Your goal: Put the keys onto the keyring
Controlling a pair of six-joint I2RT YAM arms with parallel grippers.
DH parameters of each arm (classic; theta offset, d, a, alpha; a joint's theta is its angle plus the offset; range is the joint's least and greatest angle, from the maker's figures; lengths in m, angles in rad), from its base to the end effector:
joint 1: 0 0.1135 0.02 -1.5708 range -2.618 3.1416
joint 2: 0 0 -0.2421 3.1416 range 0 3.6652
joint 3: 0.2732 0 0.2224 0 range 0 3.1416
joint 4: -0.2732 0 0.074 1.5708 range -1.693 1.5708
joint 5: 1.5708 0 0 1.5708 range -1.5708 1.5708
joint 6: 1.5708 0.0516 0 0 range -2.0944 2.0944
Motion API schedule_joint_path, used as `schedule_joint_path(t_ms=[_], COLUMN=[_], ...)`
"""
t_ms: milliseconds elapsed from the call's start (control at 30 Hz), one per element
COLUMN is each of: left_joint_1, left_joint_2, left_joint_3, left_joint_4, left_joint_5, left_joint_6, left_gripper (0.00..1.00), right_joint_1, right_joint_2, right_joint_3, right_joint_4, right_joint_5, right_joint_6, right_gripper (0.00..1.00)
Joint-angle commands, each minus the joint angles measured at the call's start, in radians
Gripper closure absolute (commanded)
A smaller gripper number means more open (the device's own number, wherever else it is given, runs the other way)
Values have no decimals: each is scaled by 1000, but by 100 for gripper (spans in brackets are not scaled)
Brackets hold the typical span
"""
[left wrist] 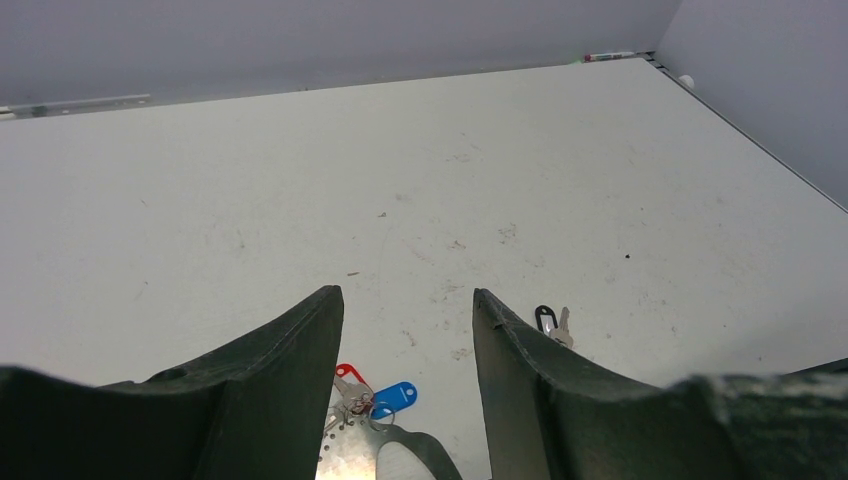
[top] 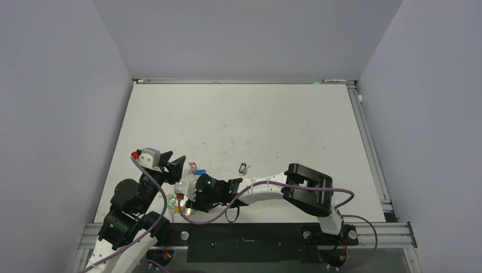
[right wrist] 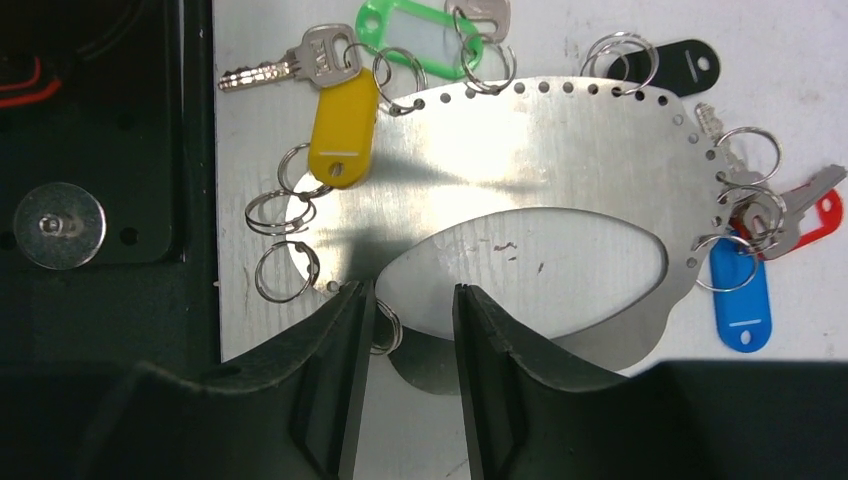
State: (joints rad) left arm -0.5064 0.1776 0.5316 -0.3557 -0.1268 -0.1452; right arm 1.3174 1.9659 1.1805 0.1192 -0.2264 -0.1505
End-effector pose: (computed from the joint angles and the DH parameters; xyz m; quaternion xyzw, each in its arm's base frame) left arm 0.0792 -0.0365 0.2866 0.0828 0.7028 -0.1832 0.6823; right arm 0.0903 0.3947 0.1511 -0.6353 0.6305 0.3240 0.3064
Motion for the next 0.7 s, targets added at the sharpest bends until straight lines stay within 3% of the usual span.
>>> schedule_joint_path(t_ms=[0,433,667], left_joint_1=[7,8,8], left_joint_2=[-8,-8,-7], left_joint_3=[1,1,1], left_joint_4=[38,38,38], left_joint_5=[5,5,5], left_joint_6=[9,10,10], left_gripper=[53,53,53], right_joint_1=[5,-49,-50], right_joint_2=[19,-52,-19], right_joint_3=[26,-41,-17], right_joint_4=[4,47,40], right_joint_5=[-27,-153,-162], right_joint_6=[-22,2,2], right_gripper=[64,66,74])
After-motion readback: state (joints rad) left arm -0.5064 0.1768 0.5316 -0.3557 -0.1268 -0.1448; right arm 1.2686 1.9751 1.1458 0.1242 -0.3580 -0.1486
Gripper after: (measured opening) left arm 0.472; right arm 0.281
